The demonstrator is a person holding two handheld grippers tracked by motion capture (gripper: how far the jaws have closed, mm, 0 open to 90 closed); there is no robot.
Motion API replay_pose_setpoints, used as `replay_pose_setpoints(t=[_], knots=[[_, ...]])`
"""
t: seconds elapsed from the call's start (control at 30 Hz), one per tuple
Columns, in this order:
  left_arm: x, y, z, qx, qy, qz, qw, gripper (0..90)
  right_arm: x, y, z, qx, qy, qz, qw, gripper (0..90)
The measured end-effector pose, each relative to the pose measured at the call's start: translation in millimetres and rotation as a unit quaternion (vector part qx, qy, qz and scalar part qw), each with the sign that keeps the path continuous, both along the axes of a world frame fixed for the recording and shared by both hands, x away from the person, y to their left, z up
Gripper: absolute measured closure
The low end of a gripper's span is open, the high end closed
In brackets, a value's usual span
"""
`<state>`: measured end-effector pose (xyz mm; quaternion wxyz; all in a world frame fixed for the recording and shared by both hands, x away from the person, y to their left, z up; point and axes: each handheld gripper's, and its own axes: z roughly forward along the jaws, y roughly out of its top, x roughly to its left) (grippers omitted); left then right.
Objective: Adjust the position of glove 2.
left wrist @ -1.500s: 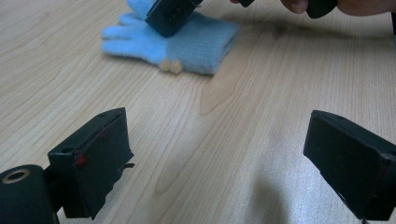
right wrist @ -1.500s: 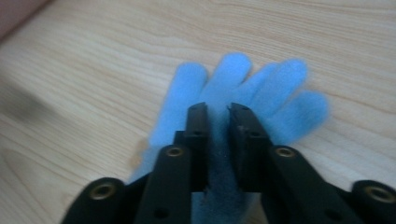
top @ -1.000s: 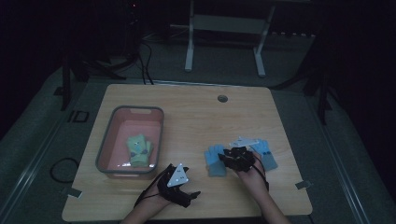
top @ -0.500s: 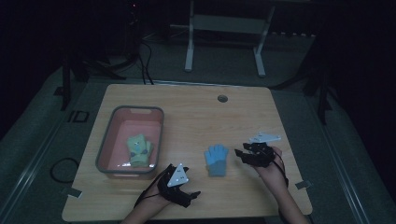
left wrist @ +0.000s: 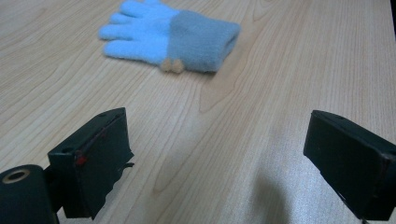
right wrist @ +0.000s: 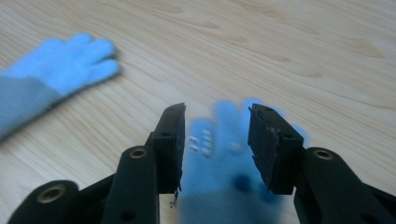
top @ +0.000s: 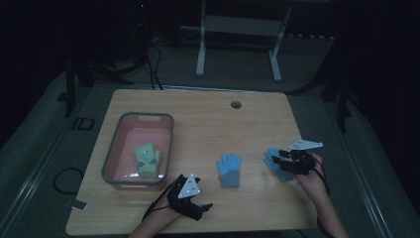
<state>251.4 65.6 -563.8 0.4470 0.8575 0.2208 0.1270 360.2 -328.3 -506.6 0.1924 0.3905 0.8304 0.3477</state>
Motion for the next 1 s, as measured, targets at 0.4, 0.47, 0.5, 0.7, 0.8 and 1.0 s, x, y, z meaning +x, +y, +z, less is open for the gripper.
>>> replay_pose_setpoints(t=[0.4, 0.47, 0.5, 0.7, 0.8, 1.0], knots=[[0.2, -0.5, -0.7, 0.002, 0.002, 0.000, 1.0000, 7.5, 5.8, -27.0, -16.0, 0.000, 0.026, 0.014, 0.9996, 57.5], [0.1, -0.3, -0.7, 0.002, 0.001, 0.000, 1.0000, 7.5, 7.5, -25.0, -22.8, -0.003, 0.034, 0.018, 0.9992, 58.3], [0.2, -0.1, -0.7, 0.001, 0.002, 0.000, 1.0000, 7.5, 8.5, -24.2, -25.8, -0.003, 0.037, 0.021, 0.9991, 59.2], [0.2, 0.1, -1.0, 0.000, 0.002, -0.001, 1.0000, 7.5, 11.7, -23.0, -36.9, -0.016, 0.045, 0.025, 0.9985, 67.4], [-0.1, -0.2, -1.0, 0.001, 0.001, -0.001, 1.0000, 7.5, 11.1, -21.8, -37.6, -0.014, 0.045, 0.021, 0.9987, 78.5], [0.0, -0.1, -1.0, 0.000, 0.001, 0.000, 1.0000, 7.5, 6.0, -15.5, -37.5, -0.013, 0.042, -0.014, 0.9989, 85.3]])
